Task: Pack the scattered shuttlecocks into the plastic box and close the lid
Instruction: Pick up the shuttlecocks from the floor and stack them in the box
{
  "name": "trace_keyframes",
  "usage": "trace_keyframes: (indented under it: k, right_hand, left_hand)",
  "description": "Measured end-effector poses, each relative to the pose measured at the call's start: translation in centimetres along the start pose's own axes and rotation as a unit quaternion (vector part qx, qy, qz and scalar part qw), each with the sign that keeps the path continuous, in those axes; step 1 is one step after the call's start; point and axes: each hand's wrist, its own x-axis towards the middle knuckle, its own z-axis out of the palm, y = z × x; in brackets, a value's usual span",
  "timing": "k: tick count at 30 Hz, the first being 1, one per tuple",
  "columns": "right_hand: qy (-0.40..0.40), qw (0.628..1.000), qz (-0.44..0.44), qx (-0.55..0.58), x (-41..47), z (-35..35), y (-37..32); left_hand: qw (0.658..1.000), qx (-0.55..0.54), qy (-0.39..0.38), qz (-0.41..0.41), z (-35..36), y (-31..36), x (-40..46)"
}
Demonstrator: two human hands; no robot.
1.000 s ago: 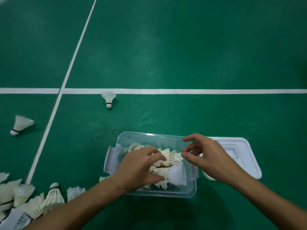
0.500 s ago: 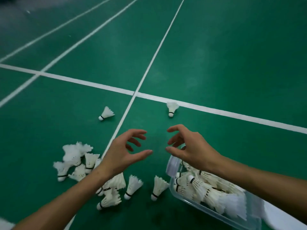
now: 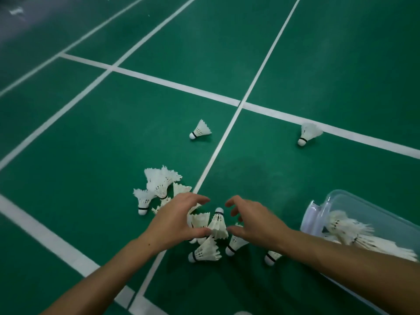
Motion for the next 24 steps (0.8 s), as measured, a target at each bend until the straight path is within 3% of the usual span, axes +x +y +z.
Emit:
trace_keyframes:
  k: [6, 10, 15, 20, 24]
  right_hand:
    - [-0.041, 0.991, 0.059, -0.112, -0.4, 4.7, 0.6]
    - [-0.04, 0.992, 0.086, -0.088, 0.0, 5.4, 0.6]
    - [-0.068, 0.989, 0.12, -0.058, 0.2, 4.7, 0.6]
    - [-0.067, 0.988, 0.108, -0.082, -0.3, 4.1, 0.7]
    - [-0.042, 0.991, 0.108, -0.063, -1.6, 2.3, -0.1]
  left_hand:
    - [0.97, 0.224, -0.073, 0.068, 3.1, 0.5, -0.4]
    - [0.951, 0.286, -0.084, 0.076, 5.5, 0.6, 0.0]
    - [0.956, 0.268, -0.036, 0.113, 5.9, 0.7, 1.2]
    - [0.961, 0.236, -0.078, 0.12, 5.5, 0.4, 3.2]
    - [0.972, 0.186, -0.117, 0.078, 6.2, 0.2, 4.1]
